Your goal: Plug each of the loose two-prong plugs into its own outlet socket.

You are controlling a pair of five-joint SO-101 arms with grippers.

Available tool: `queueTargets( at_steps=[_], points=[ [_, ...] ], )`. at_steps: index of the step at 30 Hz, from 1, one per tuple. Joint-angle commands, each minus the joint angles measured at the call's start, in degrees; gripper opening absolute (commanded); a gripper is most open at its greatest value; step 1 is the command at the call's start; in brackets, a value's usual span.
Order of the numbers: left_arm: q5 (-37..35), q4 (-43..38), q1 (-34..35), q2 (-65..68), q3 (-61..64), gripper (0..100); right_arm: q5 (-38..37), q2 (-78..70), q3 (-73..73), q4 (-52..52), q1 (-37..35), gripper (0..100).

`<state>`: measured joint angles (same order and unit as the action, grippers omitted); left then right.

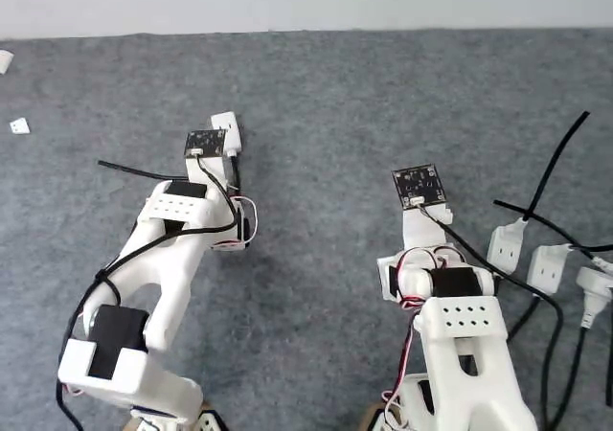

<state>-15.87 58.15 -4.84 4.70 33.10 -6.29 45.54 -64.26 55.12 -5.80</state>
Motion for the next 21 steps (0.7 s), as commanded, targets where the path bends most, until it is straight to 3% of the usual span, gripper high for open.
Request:
queueTargets(
  at_steps=[1,14,21],
  points=[
    [0.4,-0.9,-0.1,-0.1,-2.8,14,-0.7,1.4,0.3,-0.9,-0.3,24.0],
    [0.6,-2.8,-0.8,-8.3,1.7,14,-0.7,1.4,0.3,-0.9,-0.3,24.0],
    [0.6,-3.3,-1.1,-6.2,2.2,14,-0.7,1.4,0.3,-0.9,-0.3,24.0]
  ],
)
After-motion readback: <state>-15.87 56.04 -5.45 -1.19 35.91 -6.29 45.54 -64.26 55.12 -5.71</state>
